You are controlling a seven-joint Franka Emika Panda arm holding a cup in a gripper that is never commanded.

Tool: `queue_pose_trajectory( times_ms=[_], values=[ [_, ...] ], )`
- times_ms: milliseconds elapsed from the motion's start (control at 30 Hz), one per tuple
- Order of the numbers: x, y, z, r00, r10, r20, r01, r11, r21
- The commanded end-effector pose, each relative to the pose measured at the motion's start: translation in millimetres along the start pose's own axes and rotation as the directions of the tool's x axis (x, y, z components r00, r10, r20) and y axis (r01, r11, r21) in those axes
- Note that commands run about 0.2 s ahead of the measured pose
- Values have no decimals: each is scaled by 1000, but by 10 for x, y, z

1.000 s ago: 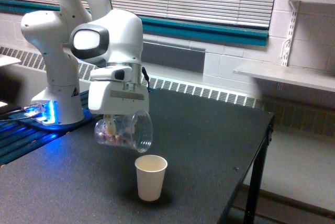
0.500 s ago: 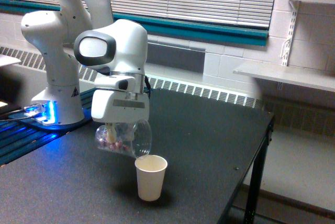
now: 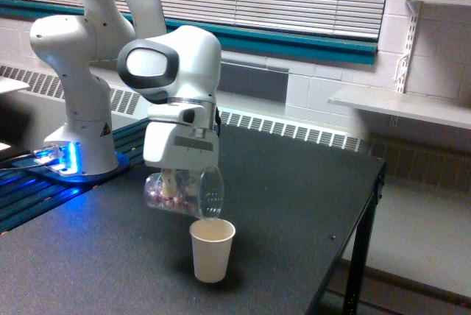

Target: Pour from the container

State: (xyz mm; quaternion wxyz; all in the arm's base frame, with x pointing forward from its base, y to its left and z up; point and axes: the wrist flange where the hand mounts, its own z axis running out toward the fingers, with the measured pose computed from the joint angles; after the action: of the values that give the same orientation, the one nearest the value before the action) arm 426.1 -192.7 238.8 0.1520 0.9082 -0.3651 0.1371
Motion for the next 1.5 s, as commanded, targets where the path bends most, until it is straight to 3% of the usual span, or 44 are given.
queue_pose_trajectory(
  times_ms=[33,733,1500],
  values=[
    [11,-107,-87,999,-24,-21,24,1000,-14],
    [122,-88,-59,997,-62,-40,59,994,-91],
    [37,-233,65,985,-171,-28,163,971,-173]
  ],
)
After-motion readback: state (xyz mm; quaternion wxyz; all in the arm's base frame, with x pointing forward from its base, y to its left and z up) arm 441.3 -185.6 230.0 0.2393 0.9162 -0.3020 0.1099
